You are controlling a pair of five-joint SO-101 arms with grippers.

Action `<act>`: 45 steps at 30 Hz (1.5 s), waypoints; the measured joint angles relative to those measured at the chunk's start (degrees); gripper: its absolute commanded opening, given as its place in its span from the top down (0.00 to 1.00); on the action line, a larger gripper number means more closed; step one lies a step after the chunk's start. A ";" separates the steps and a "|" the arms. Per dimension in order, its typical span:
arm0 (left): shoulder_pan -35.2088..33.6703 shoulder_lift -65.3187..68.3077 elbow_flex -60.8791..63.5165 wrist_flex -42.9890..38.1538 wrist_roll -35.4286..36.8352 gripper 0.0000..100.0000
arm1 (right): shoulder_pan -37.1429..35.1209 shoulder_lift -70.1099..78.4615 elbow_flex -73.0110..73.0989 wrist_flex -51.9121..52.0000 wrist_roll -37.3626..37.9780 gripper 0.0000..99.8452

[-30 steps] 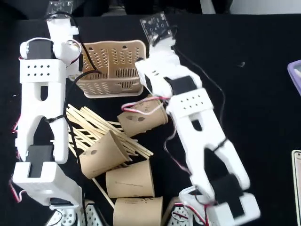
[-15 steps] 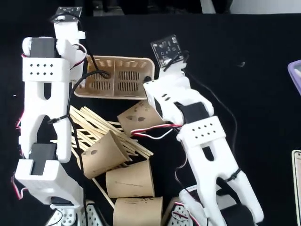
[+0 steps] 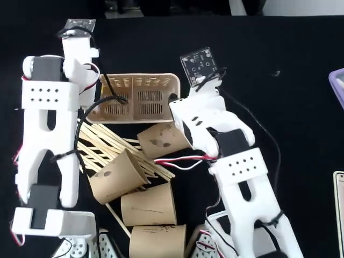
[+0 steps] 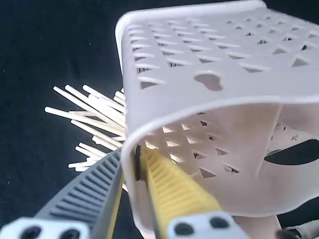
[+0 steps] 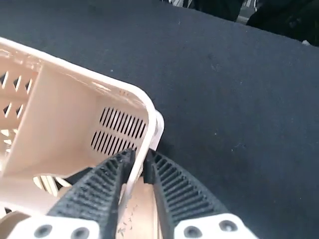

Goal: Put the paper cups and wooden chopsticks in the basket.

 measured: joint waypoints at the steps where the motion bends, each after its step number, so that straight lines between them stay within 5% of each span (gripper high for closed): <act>1: 0.00 -0.44 0.35 0.00 0.00 0.97 | 0.00 -0.18 0.00 0.00 0.00 0.99; 8: 0.09 0.18 3.34 -2.64 0.00 0.95 | 0.00 -0.44 2.20 -1.14 0.00 0.99; 12: 0.09 1.76 3.78 -5.71 0.00 0.84 | 0.00 -0.97 3.34 -2.73 0.00 0.98; 20: -0.35 3.69 3.60 -6.51 0.00 0.79 | 0.44 -1.41 3.52 -2.73 0.00 0.78; 45: -0.44 4.04 -10.81 -10.90 -0.09 0.79 | 0.53 7.03 -17.23 0.88 0.09 0.79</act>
